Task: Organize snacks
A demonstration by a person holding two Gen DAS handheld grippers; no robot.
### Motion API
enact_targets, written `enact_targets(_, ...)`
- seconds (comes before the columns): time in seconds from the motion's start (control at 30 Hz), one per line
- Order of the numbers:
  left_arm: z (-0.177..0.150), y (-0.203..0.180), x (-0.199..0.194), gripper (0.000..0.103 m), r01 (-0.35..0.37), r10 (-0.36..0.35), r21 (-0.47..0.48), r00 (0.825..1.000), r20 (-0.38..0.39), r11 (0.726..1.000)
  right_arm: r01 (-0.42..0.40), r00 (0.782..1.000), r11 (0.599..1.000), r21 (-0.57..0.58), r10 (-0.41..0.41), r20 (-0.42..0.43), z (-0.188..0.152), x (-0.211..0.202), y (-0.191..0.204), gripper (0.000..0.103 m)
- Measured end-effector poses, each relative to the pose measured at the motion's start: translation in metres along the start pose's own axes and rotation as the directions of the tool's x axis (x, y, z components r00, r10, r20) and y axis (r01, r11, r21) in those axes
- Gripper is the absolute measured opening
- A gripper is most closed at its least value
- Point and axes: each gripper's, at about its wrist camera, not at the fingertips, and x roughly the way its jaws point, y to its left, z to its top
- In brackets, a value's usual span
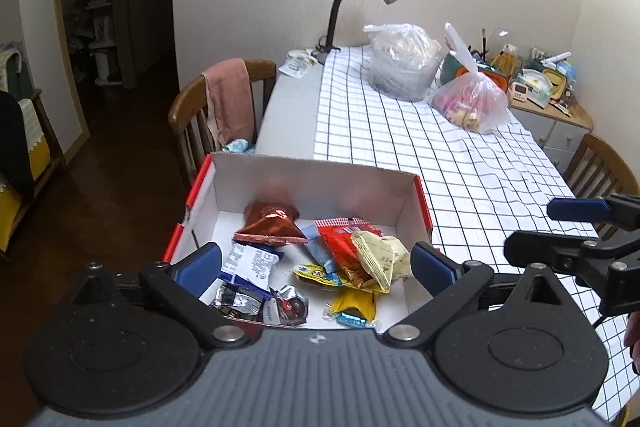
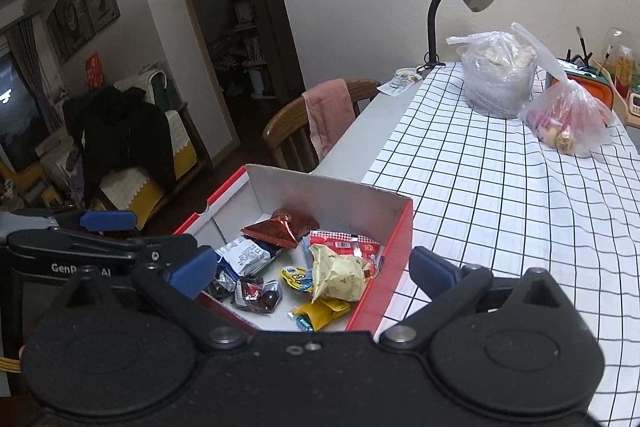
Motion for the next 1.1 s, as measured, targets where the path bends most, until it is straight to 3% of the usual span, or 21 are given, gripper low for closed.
enact_targets(1.1, -0.016, -0.007, -0.012, 0.101, -0.016, 0.016, -0.009, 1.0, -0.026, 1.0, -0.004, 1.0, 0.999, 0.051, 0.005, -0.027, -0.02, -0.007, 0.004, 0.103)
